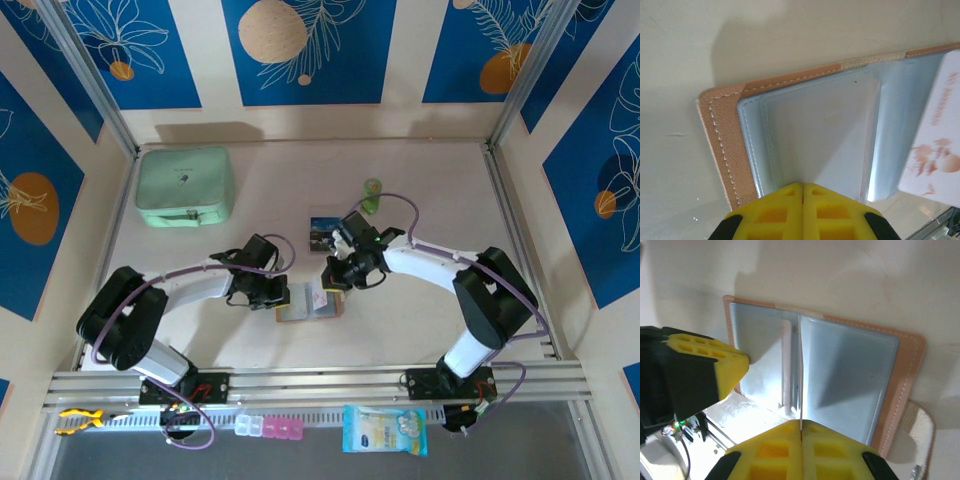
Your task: Take the credit cards out of the card holder
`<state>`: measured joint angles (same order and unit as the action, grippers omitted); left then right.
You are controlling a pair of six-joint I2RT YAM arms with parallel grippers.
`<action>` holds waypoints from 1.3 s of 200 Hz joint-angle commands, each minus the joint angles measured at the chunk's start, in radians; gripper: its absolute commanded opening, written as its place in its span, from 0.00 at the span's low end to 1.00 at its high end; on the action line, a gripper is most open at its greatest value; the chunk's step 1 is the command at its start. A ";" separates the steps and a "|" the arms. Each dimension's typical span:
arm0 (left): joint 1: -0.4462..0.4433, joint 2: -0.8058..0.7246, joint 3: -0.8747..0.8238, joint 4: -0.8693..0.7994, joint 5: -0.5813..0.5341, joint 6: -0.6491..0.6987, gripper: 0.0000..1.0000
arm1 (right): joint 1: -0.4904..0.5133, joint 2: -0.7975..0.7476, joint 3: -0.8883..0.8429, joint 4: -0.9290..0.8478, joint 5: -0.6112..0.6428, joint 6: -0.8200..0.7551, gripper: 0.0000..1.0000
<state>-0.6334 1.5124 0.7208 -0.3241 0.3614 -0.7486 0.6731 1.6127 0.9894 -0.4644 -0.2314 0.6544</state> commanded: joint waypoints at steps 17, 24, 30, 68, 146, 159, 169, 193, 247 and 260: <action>-0.003 -0.035 0.040 -0.056 -0.013 0.039 0.09 | -0.016 -0.028 0.118 -0.172 0.073 -0.316 0.03; -0.001 -0.038 0.040 -0.059 -0.015 0.038 0.09 | -0.019 -0.023 0.137 -0.201 0.090 -0.379 0.03; 0.000 -0.043 0.039 -0.059 -0.017 0.038 0.10 | -0.025 -0.016 0.154 -0.224 0.100 -0.436 0.03; 0.007 -0.078 0.034 -0.072 -0.034 0.037 0.12 | -0.041 0.022 0.235 -0.327 0.200 -0.825 0.00; 0.041 -0.146 0.016 -0.104 -0.049 0.047 0.13 | -0.101 0.156 0.505 -0.447 0.290 -1.341 0.00; 0.050 -0.155 0.010 -0.105 -0.045 0.047 0.13 | -0.124 0.197 0.576 -0.472 0.282 -1.367 0.00; 0.055 -0.161 0.008 -0.107 -0.046 0.048 0.14 | -0.139 0.227 0.634 -0.488 0.277 -1.382 0.00; 0.068 -0.178 0.009 -0.124 -0.049 0.049 0.15 | -0.170 0.291 0.745 -0.509 0.255 -1.411 0.00; 0.089 -0.162 0.034 -0.144 -0.045 0.047 0.15 | -0.213 0.446 0.978 -0.585 0.209 -1.443 0.00; 0.096 -0.157 0.042 -0.151 -0.047 0.049 0.15 | -0.220 0.470 1.005 -0.588 0.205 -1.449 0.00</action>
<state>-0.5552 1.3495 0.7341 -0.4316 0.3199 -0.7227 0.4633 2.0418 1.9331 -0.9897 0.0204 -0.7582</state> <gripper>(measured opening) 0.150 0.051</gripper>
